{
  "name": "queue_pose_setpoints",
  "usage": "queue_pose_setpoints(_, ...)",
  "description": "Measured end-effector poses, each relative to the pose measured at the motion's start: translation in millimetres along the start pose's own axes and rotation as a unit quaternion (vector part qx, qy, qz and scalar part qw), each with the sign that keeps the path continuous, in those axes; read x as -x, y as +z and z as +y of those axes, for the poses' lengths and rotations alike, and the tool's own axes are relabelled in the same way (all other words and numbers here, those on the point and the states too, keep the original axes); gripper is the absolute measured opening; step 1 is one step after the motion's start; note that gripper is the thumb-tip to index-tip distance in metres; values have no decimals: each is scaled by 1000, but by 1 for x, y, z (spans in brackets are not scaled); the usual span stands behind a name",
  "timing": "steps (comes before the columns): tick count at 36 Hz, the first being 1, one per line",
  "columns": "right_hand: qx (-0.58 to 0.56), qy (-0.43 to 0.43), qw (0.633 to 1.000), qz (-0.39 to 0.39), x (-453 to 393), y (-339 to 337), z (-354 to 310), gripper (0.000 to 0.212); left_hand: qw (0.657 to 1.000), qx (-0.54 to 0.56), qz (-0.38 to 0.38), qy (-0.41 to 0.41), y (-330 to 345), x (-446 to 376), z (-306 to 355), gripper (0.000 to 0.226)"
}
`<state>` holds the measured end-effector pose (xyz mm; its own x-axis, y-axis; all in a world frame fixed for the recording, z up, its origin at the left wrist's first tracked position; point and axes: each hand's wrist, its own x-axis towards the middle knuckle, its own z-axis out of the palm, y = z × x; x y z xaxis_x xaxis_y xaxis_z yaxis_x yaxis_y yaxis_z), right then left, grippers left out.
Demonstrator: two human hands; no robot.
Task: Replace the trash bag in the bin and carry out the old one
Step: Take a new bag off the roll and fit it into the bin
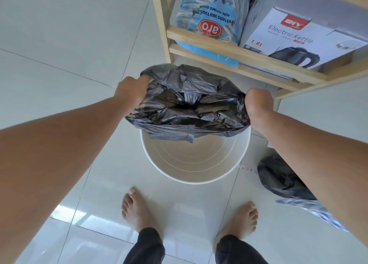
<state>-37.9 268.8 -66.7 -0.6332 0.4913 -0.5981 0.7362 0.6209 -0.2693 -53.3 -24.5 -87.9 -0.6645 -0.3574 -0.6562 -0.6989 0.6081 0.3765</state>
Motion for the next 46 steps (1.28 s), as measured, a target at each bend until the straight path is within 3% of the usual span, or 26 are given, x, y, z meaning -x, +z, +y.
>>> queue_pose_setpoints(3, -73, 28, 996, -39, -13, 3, 4, 30, 996, -49, -65, -42, 8, -6, 0, 37)
queue_pose_setpoints(6, -174, 155, 968, -90, -10, 1, 2, 29, 989, -2, -148, -2, -5, -28, 7, 33)
queue_pose_setpoints(8, -189, 197, 955, -119, -4, -3, 2, 27, 987, -26, -148, -52, 26, -32, -20, 37)
queue_pose_setpoints(9, -180, 198, 956, -118, 3, -6, 1, 24, 984, -122, -75, -106, 41, -35, -49, 43)
queue_pose_setpoints(10, -190, 204, 953, -115, 5, -6, 2, 23, 981, -85, -66, -160, 63, -8, -91, 60)
queue_pose_setpoints(11, -204, 208, 950, -110, 7, -7, 2, 23, 969, 83, -34, -229, 100, 29, -152, 85)
queue_pose_setpoints(12, -224, 204, 947, -110, 5, -6, 4, 23, 952, 188, 4, -240, 141, 57, -220, 97)
queue_pose_setpoints(15, -248, 151, 953, -86, -6, -1, 10, 12, 946, 232, 37, -223, 225, 110, -366, 89)
queue_pose_setpoints(16, -255, 117, 957, -76, -9, -1, 12, 10, 960, 209, 33, -184, 202, 91, -333, 94)
queue_pose_setpoints(18, -264, 36, 962, -64, -11, -2, 15, 14, 953, 269, -8, -138, 140, 51, -235, 96)
queue_pose_setpoints(19, -276, 1, 959, -64, -6, -3, 15, 21, 962, 257, -74, -61, 95, 29, -156, 72)
queue_pose_setpoints(20, -311, -24, 947, -83, -2, -4, 15, 24, 970, 226, -91, 20, 57, 6, -85, 47)
queue_pose_setpoints(21, -356, -36, 926, -116, 2, -5, 16, 26, 971, 220, -43, 86, 30, -10, -31, 53)
queue_pose_setpoints(22, -393, -40, 907, -147, 4, -7, 18, 28, 952, 234, -110, 167, 7, -5, -5, 56)
queue_pose_setpoints(24, -429, -54, 877, -208, 4, -10, 21, 35, 938, 218, -172, 208, -7, 6, 23, 30)
queue_pose_setpoints(25, -427, -68, 874, -223, 0, -11, 23, 41, 951, 196, -134, 198, -4, 18, 21, 17)
queue_pose_setpoints(27, -394, -102, 882, -238, -4, -13, 26, 47, 965, 152, -111, 184, 0, 16, 20, 38)
queue_pose_setpoints(32, -277, -155, 937, -148, -4, -13, 32, 6, 984, 137, -7, 116, -1, 14, 33, 49)
queue_pose_setpoints(34, -283, -126, 946, -92, -6, -12, 30, 29, 991, 105, 21, 80, -1, 8, 33, 50)
queue_pose_setpoints(37, -311, -70, 947, -48, -11, -11, 21, 77, 999, 51, -5, 15, -1, 1, 38, 46)
queue_pose_setpoints(38, -319, -50, 946, -39, -14, -10, 19, 73, 999, 45, -21, -6, 1, 0, 38, 46)
queue_pose_setpoints(41, -284, -1, 959, -19, -20, -2, 11, 29, 995, 29, -80, -57, 8, -3, 38, 39)
queue_pose_setpoints(44, -224, 24, 974, -18, -26, 5, 11, 22, 990, 58, -114, -56, 11, -3, 30, 32)
queue_pose_setpoints(46, -198, 39, 979, -30, -27, 6, 12, 26, 984, 46, -131, -109, 33, -4, 7, 30)
